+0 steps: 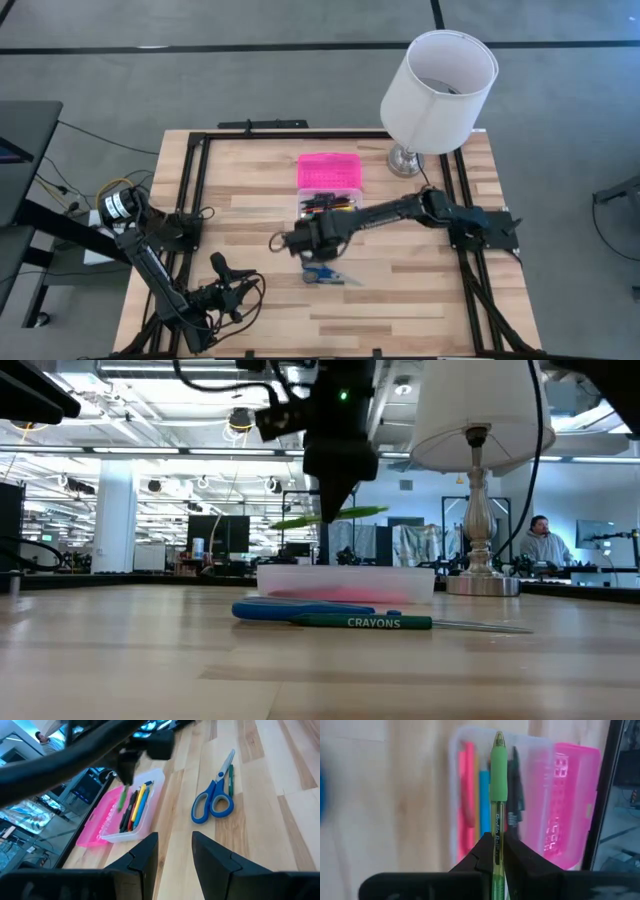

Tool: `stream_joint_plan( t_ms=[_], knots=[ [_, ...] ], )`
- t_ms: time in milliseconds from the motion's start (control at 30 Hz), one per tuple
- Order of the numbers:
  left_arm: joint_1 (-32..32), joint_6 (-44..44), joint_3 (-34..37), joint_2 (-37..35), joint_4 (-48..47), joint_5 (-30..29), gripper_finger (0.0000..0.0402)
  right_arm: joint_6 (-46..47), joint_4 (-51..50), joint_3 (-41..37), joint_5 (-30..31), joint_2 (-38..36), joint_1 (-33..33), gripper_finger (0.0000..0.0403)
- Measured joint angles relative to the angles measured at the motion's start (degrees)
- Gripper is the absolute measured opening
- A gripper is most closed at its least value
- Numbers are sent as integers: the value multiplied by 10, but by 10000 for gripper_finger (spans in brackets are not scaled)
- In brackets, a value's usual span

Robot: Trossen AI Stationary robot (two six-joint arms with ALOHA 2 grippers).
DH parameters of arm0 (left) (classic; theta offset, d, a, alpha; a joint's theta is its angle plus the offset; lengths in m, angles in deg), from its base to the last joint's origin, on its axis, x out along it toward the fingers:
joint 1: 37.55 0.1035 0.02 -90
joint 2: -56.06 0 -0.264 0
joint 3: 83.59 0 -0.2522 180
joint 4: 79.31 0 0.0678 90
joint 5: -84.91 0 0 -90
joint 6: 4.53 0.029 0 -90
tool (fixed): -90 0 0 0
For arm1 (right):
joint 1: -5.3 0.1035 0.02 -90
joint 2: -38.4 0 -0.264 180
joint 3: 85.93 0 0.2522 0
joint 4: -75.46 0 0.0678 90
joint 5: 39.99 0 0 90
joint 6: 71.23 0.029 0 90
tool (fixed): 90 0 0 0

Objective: Pick & place school supplies into a supply box
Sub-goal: Put the green pen into the supply box

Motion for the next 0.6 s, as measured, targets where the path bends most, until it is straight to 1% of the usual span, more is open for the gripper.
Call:
stream_joint_plan(
  t_ms=[133,233,333,433,600],
  knots=[
    [0,0,0,0,0,15,114,-26,2,-6,-17,0,-35,12],
    [0,0,0,0,0,29,114,-30,5,-6,-51,0,-61,12],
    [0,0,0,0,0,30,114,-44,10,-7,-83,0,-81,12],
    [0,-4,0,0,0,30,114,-57,51,-25,-92,-2,-93,12],
    [0,-4,0,0,0,46,114,-74,65,-40,-121,-1,-98,12]
  ],
)
